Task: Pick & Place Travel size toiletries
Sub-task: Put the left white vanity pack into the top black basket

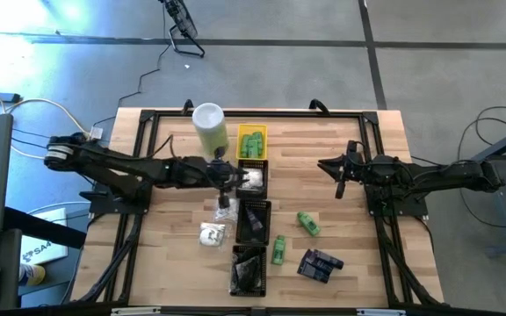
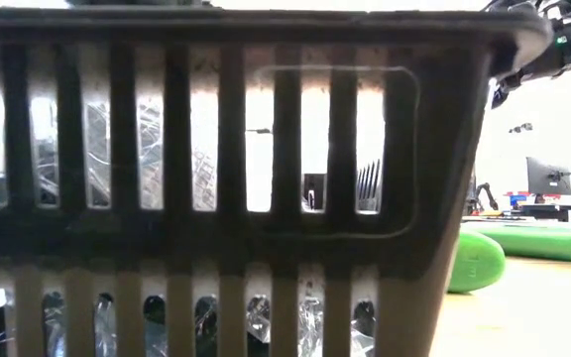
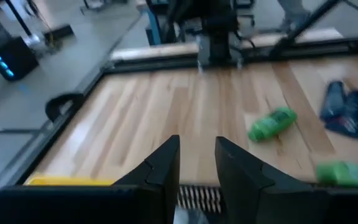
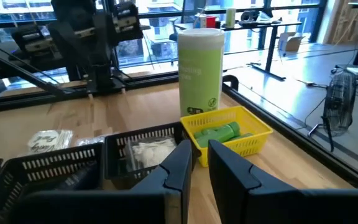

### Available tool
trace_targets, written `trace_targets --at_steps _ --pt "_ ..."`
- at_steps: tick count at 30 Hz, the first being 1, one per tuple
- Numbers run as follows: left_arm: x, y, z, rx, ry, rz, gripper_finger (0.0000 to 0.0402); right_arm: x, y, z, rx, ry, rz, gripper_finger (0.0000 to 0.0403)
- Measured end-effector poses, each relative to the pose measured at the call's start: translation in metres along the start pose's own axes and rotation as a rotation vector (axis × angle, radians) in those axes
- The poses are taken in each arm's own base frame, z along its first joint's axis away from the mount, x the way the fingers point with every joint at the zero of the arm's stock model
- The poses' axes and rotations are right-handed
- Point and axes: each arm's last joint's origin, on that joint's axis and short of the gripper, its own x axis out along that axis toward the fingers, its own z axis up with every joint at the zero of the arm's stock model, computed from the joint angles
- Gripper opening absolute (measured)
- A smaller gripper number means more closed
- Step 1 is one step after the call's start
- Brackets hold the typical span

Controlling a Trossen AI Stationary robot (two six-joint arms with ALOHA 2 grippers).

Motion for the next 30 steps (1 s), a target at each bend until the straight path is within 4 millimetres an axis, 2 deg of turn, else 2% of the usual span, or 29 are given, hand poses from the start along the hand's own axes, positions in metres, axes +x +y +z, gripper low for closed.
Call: trace_targets --at_steps 5,17,21,30 --pt "-0.02 0.0 -0.003 0.027 0.024 -0.025 0.0097 0.0 0.0 0.0 0.0 -0.002 -0.003 0.0046" --pt "-0.05 -0.009 -0.016 0.059 0.052 -0.082 0.0097 0.0 0.0 0.001 0.01 -0.005 -0.002 0.0046" --pt "-0.056 -0.008 -0.019 0.047 0.096 -0.093 0.0097 0.0 0.0 0.001 0.011 -0.007 0.002 0.0046" --pt "-0.055 -0.008 -0.021 0.014 0.123 -0.092 0.0097 0.0 0.0 0.001 0.01 -0.007 -0.001 0.0046"
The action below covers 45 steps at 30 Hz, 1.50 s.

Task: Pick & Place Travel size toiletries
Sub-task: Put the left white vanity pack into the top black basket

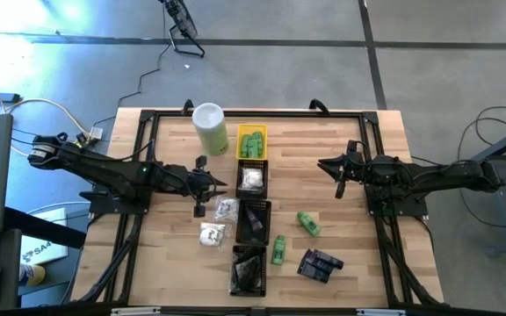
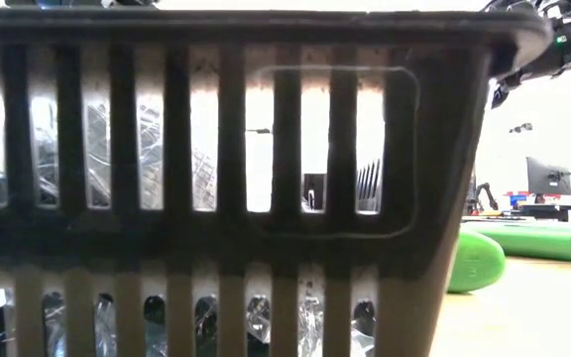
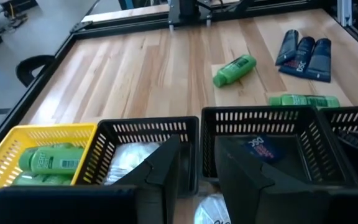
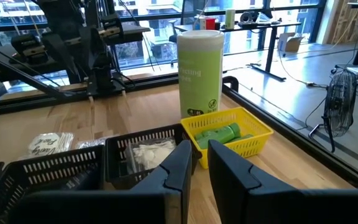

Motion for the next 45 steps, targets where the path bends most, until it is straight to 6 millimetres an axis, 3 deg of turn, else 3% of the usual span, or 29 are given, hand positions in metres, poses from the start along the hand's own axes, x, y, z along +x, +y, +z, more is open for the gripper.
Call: trace_targets --at_steps 45 --pt "0.0001 0.0001 0.0007 0.016 -0.005 -0.001 0.0097 0.0 0.0 -0.0002 -0.007 0.002 0.0 0.0046"
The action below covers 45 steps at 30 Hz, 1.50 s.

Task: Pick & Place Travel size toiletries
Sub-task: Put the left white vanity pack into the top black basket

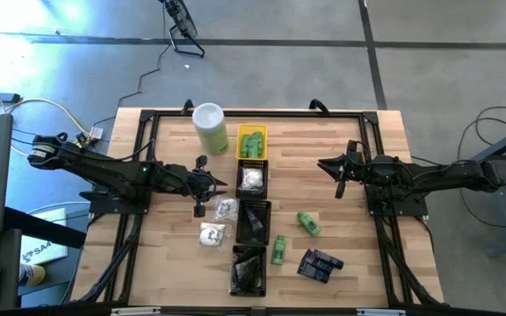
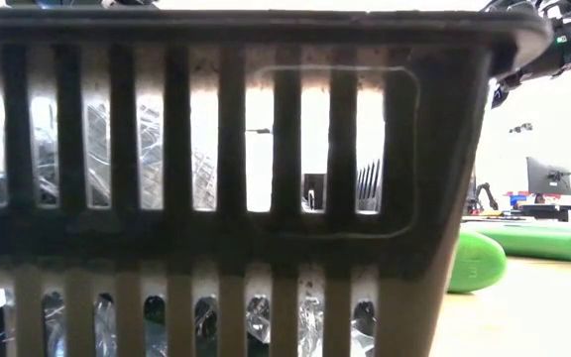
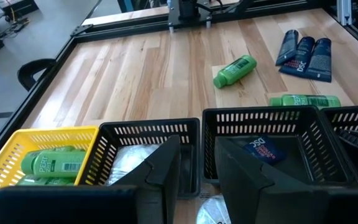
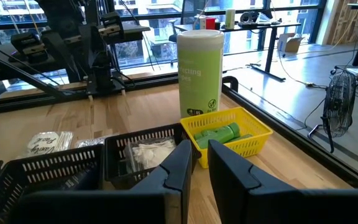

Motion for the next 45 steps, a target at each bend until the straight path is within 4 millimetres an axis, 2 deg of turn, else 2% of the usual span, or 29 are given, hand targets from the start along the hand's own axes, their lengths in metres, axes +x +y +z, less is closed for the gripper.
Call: trace_targets --at_steps 39,45 --pt "0.0 0.0009 -0.005 -0.045 0.052 0.038 0.0097 0.0 0.0 0.0 0.008 0.0 0.001 0.0046" --pt "0.0 -0.0007 -0.0057 -0.048 0.058 -0.014 0.0097 0.0 0.0 -0.0001 0.007 0.001 0.0 0.0046"
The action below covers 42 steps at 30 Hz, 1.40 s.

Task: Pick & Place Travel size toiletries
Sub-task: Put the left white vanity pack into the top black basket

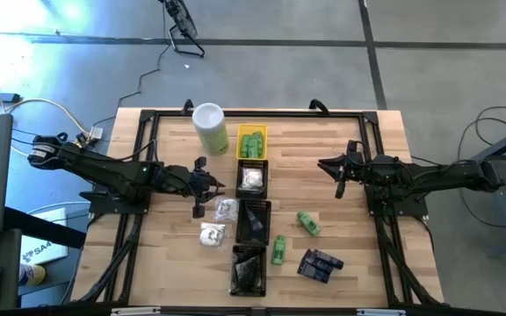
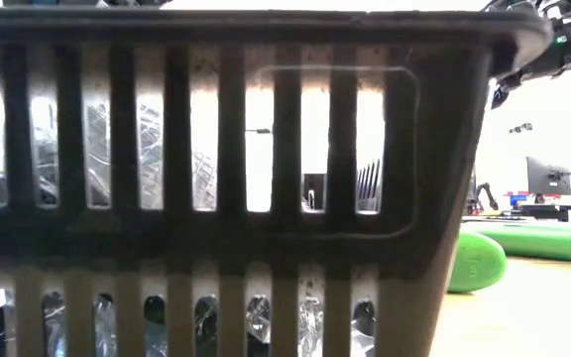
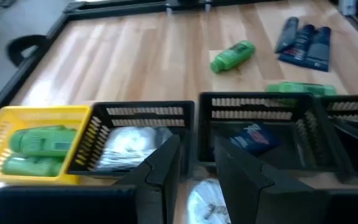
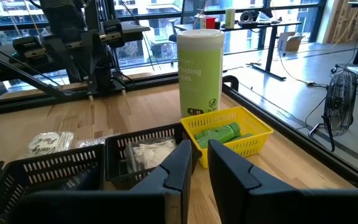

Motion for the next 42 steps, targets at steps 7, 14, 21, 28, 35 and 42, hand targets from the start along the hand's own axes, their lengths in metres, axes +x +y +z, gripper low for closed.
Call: trace_targets --at_steps 7,14,21,28,35,42 --pt "0.0 0.0 0.001 -0.003 -0.013 -0.015 0.0097 0.0 0.0 0.0 -0.003 0.0 0.0 0.0046" --pt "0.002 -0.001 -0.001 -0.015 0.004 -0.014 0.0097 0.0 0.0 0.0 -0.003 -0.001 0.0 0.0046" --pt "0.014 -0.003 -0.007 0.015 0.056 0.018 0.0097 0.0 0.0 0.0 -0.002 -0.004 0.0 0.0046" --pt "0.017 -0.003 0.007 -0.003 0.023 0.028 0.0105 0.0 0.0 0.0 0.001 -0.004 0.0 0.0046" --pt "0.015 -0.003 0.014 -0.02 0.016 0.023 0.0183 0.0 0.0 0.0 0.001 -0.003 0.0 0.0046" --pt "0.015 -0.003 0.012 -0.018 0.036 0.023 0.0273 0.0 0.0 0.0 0.0 -0.002 0.0 0.0046"
